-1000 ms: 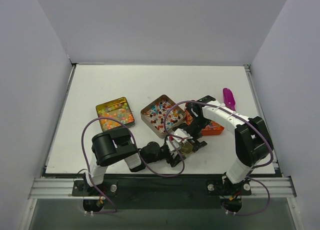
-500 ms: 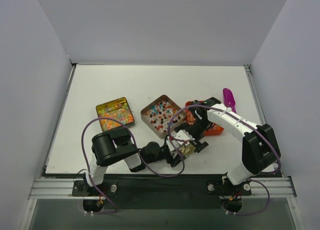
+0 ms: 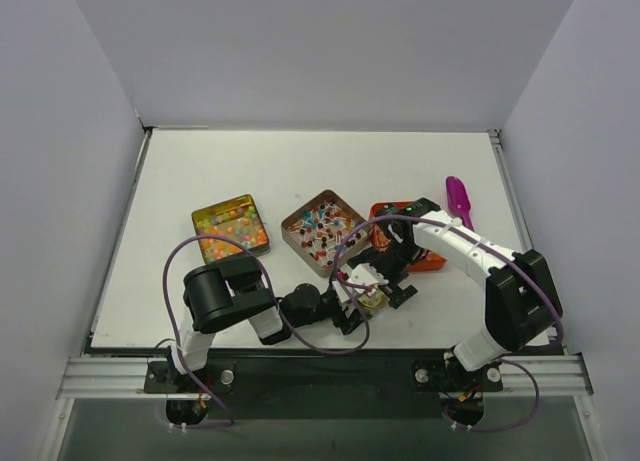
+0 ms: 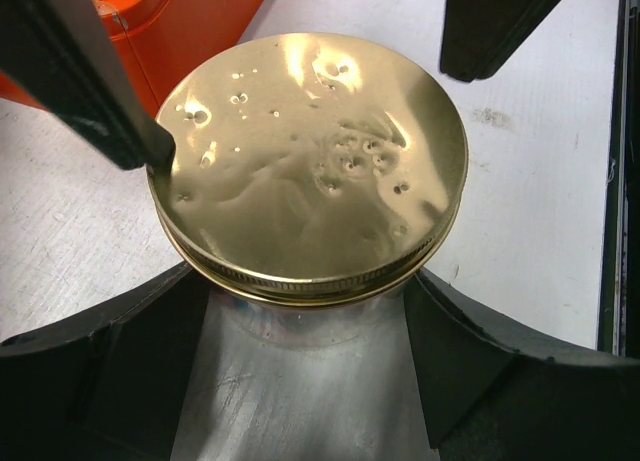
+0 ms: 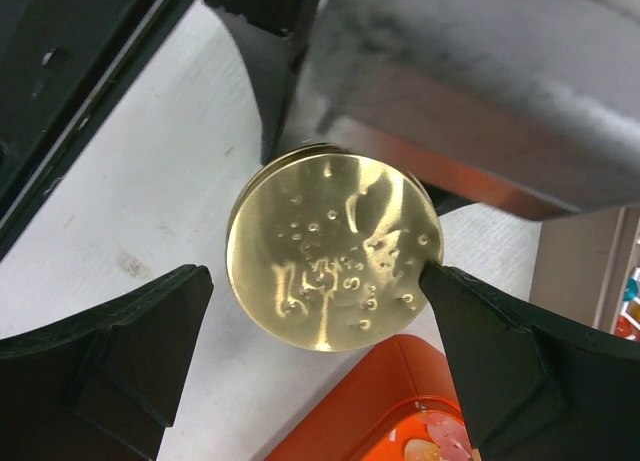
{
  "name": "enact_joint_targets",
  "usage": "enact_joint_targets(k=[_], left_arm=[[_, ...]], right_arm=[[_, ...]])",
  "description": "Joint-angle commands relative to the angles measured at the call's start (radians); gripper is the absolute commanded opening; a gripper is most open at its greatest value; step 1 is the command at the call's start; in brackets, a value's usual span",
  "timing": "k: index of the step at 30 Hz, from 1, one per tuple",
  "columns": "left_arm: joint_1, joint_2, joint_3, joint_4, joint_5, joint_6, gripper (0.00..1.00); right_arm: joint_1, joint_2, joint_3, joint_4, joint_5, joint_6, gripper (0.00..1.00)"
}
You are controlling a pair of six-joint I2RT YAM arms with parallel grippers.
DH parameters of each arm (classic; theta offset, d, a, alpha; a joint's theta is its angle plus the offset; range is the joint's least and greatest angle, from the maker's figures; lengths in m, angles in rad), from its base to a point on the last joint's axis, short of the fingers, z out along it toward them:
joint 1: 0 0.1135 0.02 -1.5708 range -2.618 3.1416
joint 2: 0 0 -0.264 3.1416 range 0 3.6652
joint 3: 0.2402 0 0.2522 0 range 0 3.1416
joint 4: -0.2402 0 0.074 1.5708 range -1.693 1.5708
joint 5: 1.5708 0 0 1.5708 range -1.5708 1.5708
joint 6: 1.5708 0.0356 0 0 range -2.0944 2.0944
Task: Pack the candies
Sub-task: Screw the bottle lid onto the packing bottle.
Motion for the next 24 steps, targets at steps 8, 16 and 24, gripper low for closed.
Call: enact_joint_targets(k=[8,16,24], left_arm=[[0.01,0.084,-0.041,-0.369,-0.002,-0.075,0.0],[0.011,0.086,-0.039,-0.369,0.002,-0.079,0.0],[0.008,0.081,-0.042,-0.366,-0.016,-0.076,0.0]], right_arm=[[0.037,0.004,-0.052,0.104,0.063,0.087,1.0],[0.041,0.006,-0.057,0.101,0.089,0.099,1.0],[0.057,0.116,-0.005,0.044,0.115,0.232,0.62]])
